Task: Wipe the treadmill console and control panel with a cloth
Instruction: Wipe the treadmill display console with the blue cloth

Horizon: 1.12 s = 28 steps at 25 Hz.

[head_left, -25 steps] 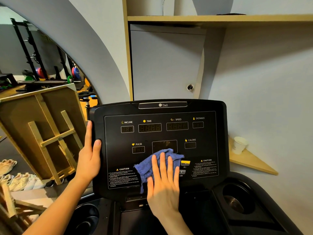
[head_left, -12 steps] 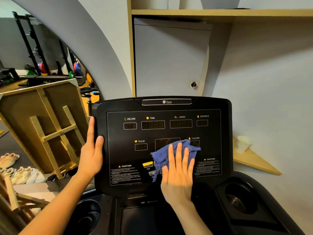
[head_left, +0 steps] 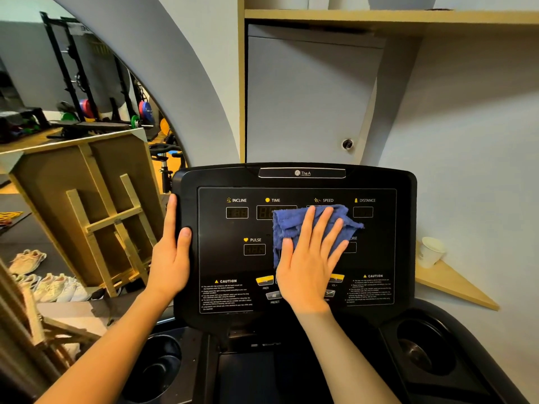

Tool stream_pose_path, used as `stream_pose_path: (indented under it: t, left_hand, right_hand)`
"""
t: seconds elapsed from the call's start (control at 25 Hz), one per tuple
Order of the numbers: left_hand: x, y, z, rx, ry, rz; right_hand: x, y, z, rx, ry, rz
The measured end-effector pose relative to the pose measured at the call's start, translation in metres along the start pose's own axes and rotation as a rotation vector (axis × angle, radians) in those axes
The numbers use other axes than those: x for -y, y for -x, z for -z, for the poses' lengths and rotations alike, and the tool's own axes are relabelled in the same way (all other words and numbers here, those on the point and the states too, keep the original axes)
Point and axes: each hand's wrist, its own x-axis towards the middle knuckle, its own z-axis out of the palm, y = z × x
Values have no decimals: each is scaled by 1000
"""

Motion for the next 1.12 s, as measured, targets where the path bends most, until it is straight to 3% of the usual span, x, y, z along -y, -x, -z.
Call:
stream_pose_path:
  t: [0.48, 1.12]
  left_hand:
    - [0, -1, 0, -19, -26, -3]
    - [0, -1, 1, -23, -67, 15]
  right_hand:
    - [58, 14, -2, 74, 0, 250]
    - [16, 80, -20, 102, -46, 316]
